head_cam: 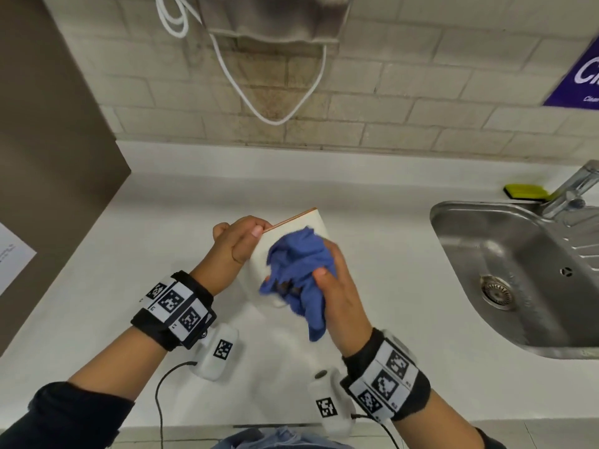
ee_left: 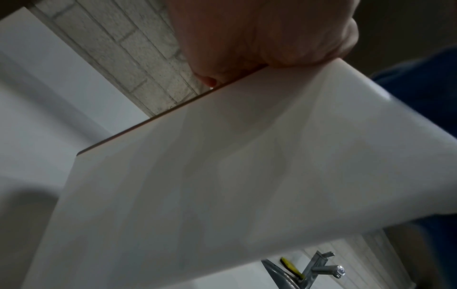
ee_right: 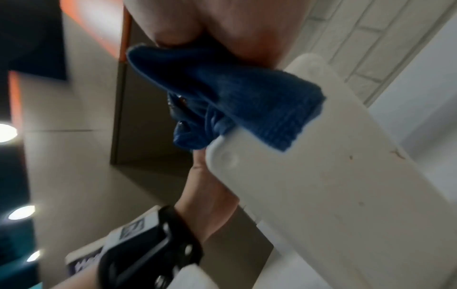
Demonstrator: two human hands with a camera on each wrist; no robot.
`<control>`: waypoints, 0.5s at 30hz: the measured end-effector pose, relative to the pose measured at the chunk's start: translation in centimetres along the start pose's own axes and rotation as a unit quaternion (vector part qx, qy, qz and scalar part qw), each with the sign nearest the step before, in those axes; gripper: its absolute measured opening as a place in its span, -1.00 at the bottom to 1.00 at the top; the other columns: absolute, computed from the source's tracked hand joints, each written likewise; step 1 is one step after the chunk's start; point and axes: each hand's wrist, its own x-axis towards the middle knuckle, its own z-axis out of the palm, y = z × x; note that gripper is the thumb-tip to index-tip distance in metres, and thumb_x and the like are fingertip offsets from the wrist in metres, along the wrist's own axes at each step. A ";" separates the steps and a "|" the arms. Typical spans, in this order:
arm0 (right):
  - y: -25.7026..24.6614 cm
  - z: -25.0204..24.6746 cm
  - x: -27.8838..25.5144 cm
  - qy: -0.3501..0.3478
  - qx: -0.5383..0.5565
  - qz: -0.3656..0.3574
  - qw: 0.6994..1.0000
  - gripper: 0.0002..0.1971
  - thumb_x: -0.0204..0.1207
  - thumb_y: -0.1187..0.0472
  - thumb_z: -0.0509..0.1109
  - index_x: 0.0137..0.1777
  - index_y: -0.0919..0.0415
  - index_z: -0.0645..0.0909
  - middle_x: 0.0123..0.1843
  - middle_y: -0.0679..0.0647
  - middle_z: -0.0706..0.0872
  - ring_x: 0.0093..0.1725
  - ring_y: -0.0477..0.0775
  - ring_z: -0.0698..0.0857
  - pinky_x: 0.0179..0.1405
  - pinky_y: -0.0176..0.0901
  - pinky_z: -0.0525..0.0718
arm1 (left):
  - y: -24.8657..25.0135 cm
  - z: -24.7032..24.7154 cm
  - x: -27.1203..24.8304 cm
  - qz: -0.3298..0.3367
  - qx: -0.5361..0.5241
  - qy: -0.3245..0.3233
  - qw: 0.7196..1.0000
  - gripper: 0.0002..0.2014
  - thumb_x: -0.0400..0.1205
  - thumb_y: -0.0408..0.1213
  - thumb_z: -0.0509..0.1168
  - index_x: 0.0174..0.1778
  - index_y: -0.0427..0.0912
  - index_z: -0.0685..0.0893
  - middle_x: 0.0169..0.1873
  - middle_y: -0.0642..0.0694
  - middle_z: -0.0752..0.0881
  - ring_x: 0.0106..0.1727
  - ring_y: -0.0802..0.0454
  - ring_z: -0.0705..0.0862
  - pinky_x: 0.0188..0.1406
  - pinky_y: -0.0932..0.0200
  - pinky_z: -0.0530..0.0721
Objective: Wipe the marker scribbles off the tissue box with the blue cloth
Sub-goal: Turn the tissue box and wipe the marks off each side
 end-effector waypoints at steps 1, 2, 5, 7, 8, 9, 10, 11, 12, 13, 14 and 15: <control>0.0 -0.1 -0.6 -0.005 -0.004 0.002 1.000 -0.49 0.44 -0.12 0.18 0.27 0.21 0.47 0.20 0.13 0.65 0.20 0.04 0.65 0.26 -0.06 0.59 | 0.2 0.0 -0.1 0.000 0.002 -0.005 1.000 -0.64 0.43 0.25 -0.17 -0.13 0.29 0.48 -0.11 0.24 0.58 0.02 0.59 0.28 0.14 0.42 0.17; -0.1 -0.5 -0.9 -0.007 0.006 0.001 1.000 -0.50 0.43 -0.16 0.23 0.20 0.21 0.54 0.15 0.18 0.68 0.18 0.11 0.67 0.27 0.03 0.59 | 0.4 -0.1 -0.1 -0.002 0.008 -0.014 1.000 -0.66 0.42 0.26 -0.15 -0.13 0.30 0.48 -0.11 0.25 0.58 -0.01 0.60 0.27 0.14 0.40 0.17; -1.0 -4.0 -1.3 0.054 0.046 -0.025 0.997 -0.52 0.38 -0.32 0.27 -0.06 0.07 0.72 -0.12 0.03 0.81 -0.06 0.02 0.74 0.02 -0.11 0.68 | 0.5 -0.5 -0.5 0.006 0.044 -0.061 0.997 -0.58 0.35 0.44 -0.02 -0.10 0.30 0.49 -0.04 0.25 0.59 0.06 0.23 0.30 0.11 0.42 0.21; -1.3 -7.2 -1.4 0.145 0.095 -0.003 0.985 -0.39 0.24 -0.42 0.33 0.11 0.01 0.63 -0.07 -0.08 0.78 -0.05 -0.15 0.73 -0.11 -0.33 0.66 | 0.8 -0.6 -0.9 0.047 0.085 -0.114 0.989 -0.45 0.28 0.58 -0.04 -0.05 0.30 0.47 0.05 0.34 0.56 0.12 0.32 0.30 0.17 0.45 0.16; -1.3 -8.7 -1.6 0.186 0.097 0.013 0.978 -0.22 0.14 -0.49 0.36 0.23 0.06 0.54 0.00 -0.05 0.75 -0.01 -0.16 0.71 -0.13 -0.36 0.65 | 1.0 -0.4 -1.1 0.078 0.109 -0.143 0.981 -0.43 0.27 0.59 -0.04 -0.01 0.30 0.45 0.09 0.40 0.52 0.15 0.44 0.30 0.23 0.43 0.09; -0.6 -10.3 -1.8 0.212 0.084 0.034 0.973 -0.13 0.10 -0.52 0.36 0.29 0.06 0.47 0.06 -0.02 0.71 0.02 -0.15 0.71 -0.15 -0.35 0.66 | 1.2 0.0 -1.4 0.112 0.137 -0.170 0.969 -0.42 0.28 0.58 -0.01 0.03 0.28 0.44 0.10 0.43 0.48 0.18 0.49 0.31 0.29 0.41 0.02; -0.3 -11.3 -1.7 0.226 0.085 0.051 0.969 -0.19 0.15 -0.50 0.35 0.29 0.02 0.45 0.10 0.00 0.68 0.06 -0.11 0.71 -0.18 -0.31 0.68 | 1.2 0.4 -1.6 0.141 0.168 -0.192 0.956 -0.37 0.29 0.56 0.02 0.09 0.21 0.46 0.10 0.42 0.46 0.19 0.50 0.31 0.33 0.39 -0.05; 0.1 -12.1 -1.7 0.235 0.096 0.069 0.965 -0.34 0.28 -0.41 0.34 0.26 0.00 0.44 0.15 0.04 0.66 0.15 -0.04 0.69 -0.15 -0.24 0.68 | 1.1 0.8 -1.8 0.166 0.202 -0.212 0.942 -0.32 0.31 0.53 0.07 0.15 0.12 0.48 0.11 0.35 0.47 0.20 0.47 0.31 0.35 0.37 -0.11; 0.4 -12.6 -1.6 0.244 0.117 0.084 0.959 -0.45 0.39 -0.26 0.33 0.27 0.04 0.43 0.23 0.11 0.64 0.25 0.06 0.65 -0.07 -0.15 0.66 | 0.8 1.2 -2.0 0.180 0.238 -0.231 0.926 -0.30 0.32 0.49 0.12 0.20 0.05 0.48 0.12 0.27 0.49 0.23 0.39 0.31 0.37 0.33 -0.13; 0.8 -13.2 -1.6 0.250 0.130 0.090 0.955 -0.47 0.43 -0.10 0.33 0.32 0.14 0.39 0.29 0.18 0.61 0.31 0.13 0.61 0.00 -0.07 0.63 | 0.4 1.4 -2.2 0.189 0.270 -0.248 0.911 -0.30 0.34 0.44 0.17 0.24 0.01 0.48 0.15 0.19 0.50 0.25 0.33 0.31 0.39 0.28 -0.15; 1.1 -13.6 -1.6 0.232 0.148 0.090 0.957 -0.50 0.43 0.02 0.31 0.33 0.21 0.37 0.25 0.22 0.61 0.31 0.16 0.60 0.03 -0.02 0.60 | -0.1 1.6 -2.3 0.193 0.293 -0.261 0.899 -0.31 0.36 0.40 0.21 0.27 0.00 0.47 0.17 0.14 0.51 0.26 0.29 0.31 0.41 0.25 -0.18; 1.0 -13.6 -1.7 0.209 0.150 0.081 0.963 -0.59 0.43 0.13 0.28 0.25 0.25 0.39 0.13 0.20 0.61 0.23 0.15 0.61 0.00 0.00 0.58 | -0.6 1.6 -2.4 0.196 0.309 -0.269 0.891 -0.33 0.38 0.37 0.23 0.28 0.00 0.47 0.20 0.10 0.53 0.27 0.27 0.31 0.41 0.26 -0.24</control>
